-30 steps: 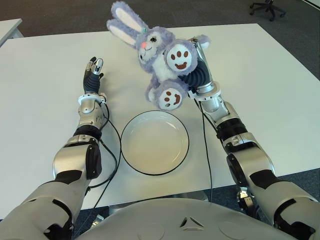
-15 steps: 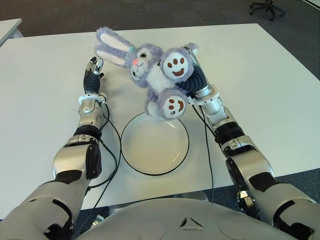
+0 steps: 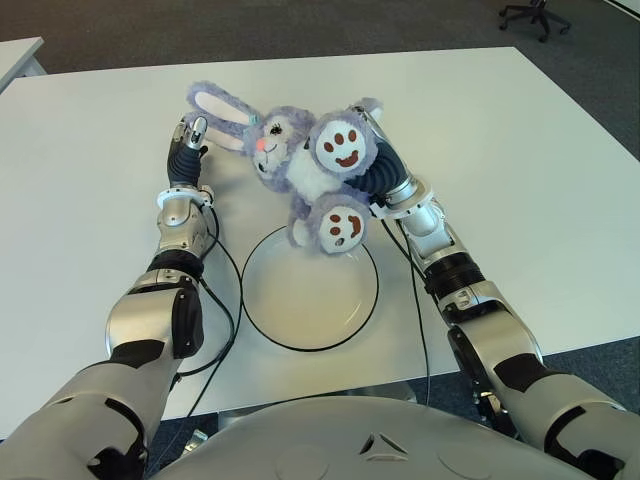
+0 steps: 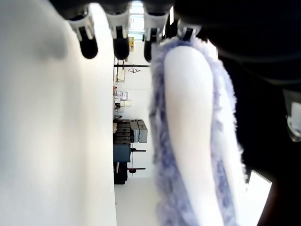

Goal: Put the doll into the plate.

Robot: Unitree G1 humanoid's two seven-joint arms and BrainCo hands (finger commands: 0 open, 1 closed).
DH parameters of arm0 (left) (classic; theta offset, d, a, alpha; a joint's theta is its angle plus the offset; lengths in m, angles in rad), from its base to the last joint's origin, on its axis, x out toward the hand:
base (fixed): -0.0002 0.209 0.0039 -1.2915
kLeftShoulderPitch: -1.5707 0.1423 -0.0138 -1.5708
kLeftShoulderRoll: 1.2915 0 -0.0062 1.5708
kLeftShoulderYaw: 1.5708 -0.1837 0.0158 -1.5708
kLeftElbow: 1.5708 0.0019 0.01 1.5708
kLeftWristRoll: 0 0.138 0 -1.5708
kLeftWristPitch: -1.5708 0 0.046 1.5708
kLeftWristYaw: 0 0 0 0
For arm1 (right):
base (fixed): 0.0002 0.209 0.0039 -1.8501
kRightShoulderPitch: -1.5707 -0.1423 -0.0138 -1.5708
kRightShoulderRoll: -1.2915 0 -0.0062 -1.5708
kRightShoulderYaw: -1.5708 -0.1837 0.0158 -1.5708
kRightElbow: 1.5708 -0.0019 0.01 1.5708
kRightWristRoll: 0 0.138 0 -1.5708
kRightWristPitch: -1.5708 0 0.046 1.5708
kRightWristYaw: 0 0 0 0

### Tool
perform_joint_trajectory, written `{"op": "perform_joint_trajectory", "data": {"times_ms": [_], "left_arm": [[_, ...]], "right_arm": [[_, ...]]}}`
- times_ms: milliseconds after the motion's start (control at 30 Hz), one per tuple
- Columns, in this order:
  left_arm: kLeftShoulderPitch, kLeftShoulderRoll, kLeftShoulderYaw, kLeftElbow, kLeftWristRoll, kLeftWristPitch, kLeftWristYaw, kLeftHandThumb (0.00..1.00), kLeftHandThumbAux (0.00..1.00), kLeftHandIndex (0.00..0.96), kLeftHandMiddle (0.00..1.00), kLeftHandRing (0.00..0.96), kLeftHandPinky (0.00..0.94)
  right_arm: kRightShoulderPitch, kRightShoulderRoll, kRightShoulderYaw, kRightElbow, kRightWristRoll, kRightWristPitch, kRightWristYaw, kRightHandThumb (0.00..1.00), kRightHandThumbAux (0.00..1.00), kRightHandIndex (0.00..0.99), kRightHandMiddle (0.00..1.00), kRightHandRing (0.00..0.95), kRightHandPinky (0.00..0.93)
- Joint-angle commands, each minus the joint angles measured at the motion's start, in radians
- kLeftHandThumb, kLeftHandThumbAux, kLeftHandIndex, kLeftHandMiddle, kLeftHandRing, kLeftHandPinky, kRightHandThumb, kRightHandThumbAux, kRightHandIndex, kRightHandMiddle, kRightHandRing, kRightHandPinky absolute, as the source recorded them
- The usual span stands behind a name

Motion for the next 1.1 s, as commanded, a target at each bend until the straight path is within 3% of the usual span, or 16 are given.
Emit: {"op": "perform_joint_trajectory", "data": {"times_ms": [33, 600, 1100], "left_arm": [[0.097, -0.053, -0.001, 0.071, -0.003, 0.067, -0.007, 0.000, 0.371, 0.000, 0.085, 0.037, 0.000], [0.098, -0.051, -0.012, 0.072, 0.011, 0.064, 0.006, 0.000, 0.378, 0.000, 0.084, 0.033, 0.000], [0.096, -0.054, 0.001, 0.071, -0.008, 0.066, -0.018, 0.000, 0.367, 0.000, 0.076, 0.028, 0.000]], "right_arm": [[0.022, 0.009, 0.001, -0.030, 0.036, 0.026, 0.042, 0.738, 0.705, 0.439, 0.860, 0.851, 0.844], [0.091, 0.028, 0.030, -0.134, 0.192, 0.124, 0.227, 0.744, 0.706, 0.440, 0.813, 0.822, 0.835], [0.137, 0.040, 0.018, -0.227, 0.170, 0.212, 0.265, 0.745, 0.706, 0.440, 0.819, 0.828, 0.835]]}}
